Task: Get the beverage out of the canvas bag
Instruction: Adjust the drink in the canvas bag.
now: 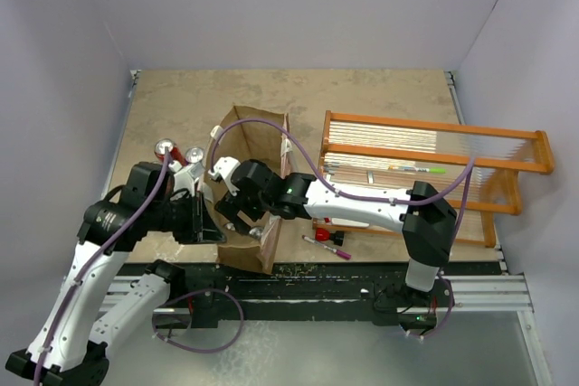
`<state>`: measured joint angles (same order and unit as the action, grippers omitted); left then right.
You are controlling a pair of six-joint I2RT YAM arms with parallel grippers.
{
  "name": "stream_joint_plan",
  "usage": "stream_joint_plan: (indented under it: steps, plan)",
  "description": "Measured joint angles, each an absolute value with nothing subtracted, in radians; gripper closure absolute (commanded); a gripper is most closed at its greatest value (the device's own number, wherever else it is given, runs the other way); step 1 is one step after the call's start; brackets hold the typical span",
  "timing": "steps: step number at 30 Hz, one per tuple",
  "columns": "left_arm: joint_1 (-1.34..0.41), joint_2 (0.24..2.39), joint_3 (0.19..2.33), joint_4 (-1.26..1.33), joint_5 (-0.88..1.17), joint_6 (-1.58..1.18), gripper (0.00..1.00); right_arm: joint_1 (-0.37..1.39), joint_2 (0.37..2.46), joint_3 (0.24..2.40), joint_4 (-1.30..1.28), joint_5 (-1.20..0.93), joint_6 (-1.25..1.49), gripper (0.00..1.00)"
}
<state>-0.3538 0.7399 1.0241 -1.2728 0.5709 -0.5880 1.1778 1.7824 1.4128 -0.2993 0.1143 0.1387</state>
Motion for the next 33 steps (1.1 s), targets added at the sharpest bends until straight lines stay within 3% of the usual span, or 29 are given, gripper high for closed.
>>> stream_joint_plan:
  steps: [9,17,33]
  plan:
    - [-0.354,0.649,0.982,-1.258,0.561,-0.618,1.0,1.178,1.782,1.419,-0.311,0.099,0.14,0.11]
    - [-0.354,0.676,0.995,-1.243,0.542,-0.627,1.0,1.17,1.774,1.436,-0.318,-0.05,0.096,0.03]
    - [-0.355,0.691,0.997,-1.205,0.536,-0.662,1.0,1.14,1.815,1.485,-0.359,-0.263,0.056,0.0]
